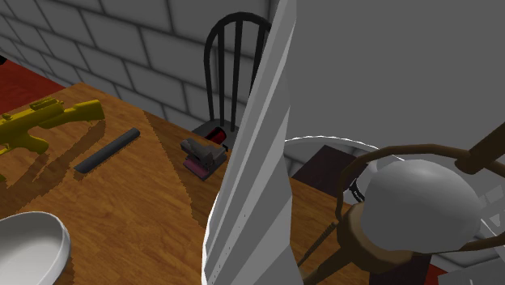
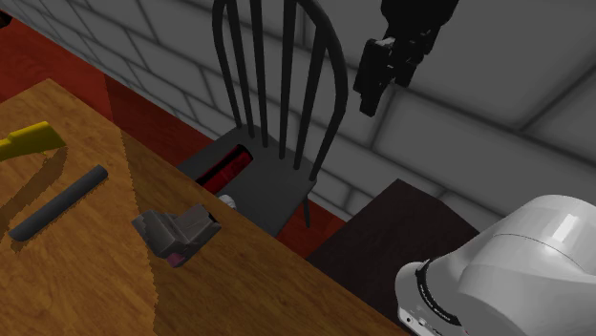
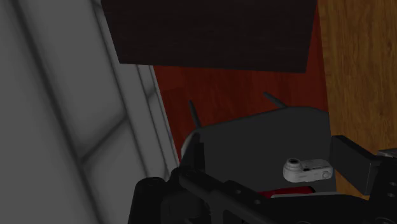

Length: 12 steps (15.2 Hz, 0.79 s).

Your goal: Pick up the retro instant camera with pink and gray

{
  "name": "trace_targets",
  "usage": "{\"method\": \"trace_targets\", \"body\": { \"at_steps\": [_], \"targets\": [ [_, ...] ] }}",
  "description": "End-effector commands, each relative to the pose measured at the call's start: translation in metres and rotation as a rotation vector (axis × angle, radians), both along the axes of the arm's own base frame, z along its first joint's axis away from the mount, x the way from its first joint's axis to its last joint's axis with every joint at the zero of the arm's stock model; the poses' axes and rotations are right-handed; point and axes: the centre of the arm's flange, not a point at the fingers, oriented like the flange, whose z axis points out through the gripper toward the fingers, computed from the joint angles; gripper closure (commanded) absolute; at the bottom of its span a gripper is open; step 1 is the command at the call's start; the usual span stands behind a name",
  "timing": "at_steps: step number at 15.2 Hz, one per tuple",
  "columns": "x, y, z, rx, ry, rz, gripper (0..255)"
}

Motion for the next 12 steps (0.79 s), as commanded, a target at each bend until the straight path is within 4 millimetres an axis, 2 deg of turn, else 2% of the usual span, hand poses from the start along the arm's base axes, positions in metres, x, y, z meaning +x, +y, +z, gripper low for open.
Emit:
{"method": "trace_targets", "body": {
  "at_steps": [1,12],
  "targets": [
    [0.0,0.0,0.0,0.0,0.0,0.0,0],
    [0.032,0.148,-0.031,-0.077,-0.035,0.002,0]
  ]
}}
